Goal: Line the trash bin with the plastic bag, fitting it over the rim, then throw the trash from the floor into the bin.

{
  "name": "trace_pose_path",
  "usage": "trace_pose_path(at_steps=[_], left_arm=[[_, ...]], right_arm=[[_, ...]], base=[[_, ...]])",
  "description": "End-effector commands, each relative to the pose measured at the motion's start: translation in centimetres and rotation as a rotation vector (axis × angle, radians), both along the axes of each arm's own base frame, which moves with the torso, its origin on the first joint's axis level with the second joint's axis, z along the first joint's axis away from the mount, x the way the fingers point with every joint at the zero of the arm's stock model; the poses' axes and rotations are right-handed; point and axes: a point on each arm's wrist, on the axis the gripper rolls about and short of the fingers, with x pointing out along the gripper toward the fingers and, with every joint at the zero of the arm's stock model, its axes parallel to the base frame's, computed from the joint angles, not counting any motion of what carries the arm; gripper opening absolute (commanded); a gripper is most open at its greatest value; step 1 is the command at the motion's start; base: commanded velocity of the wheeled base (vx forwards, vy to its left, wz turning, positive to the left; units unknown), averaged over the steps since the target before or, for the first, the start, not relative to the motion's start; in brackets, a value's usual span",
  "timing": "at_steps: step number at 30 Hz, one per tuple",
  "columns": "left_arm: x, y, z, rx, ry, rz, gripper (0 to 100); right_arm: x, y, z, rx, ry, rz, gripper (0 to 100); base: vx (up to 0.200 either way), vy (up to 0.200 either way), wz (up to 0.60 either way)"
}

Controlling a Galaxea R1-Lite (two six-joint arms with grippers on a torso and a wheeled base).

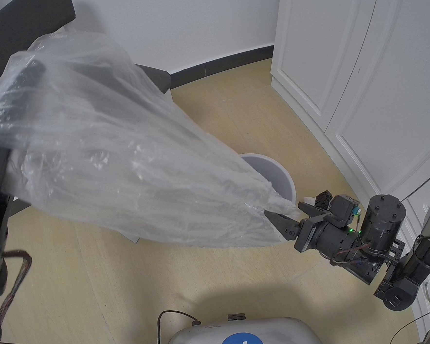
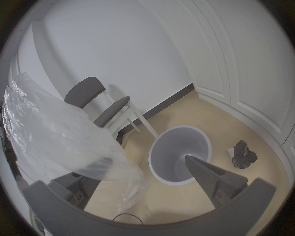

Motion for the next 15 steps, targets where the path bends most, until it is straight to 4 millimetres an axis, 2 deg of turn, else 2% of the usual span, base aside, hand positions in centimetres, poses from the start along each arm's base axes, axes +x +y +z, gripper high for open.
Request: trace_pose_path(at_steps=[1,5,15], left_arm=[[-0.4,0.3,-0.5,0.020,-0.011,-0.032,0],[-0.9,0.7,-1.3,0.066,-0.036,-0.090,0],[-1.0,0.9,-1.3,0.067,-0.041,-0.095,0]], right_arm=[[-0.4,-1.3,0.0,-0.006,0.005,0.012,100],[-0.8,-2.2,-0.2,-0.026,0.012,0.059,100],[-0.9,-2.2,-0.1,-0.025,0.011,0.068,100]], base=[[0.000,0.000,0.00],[0.000,0.000,0.00],[0.000,0.000,0.00]])
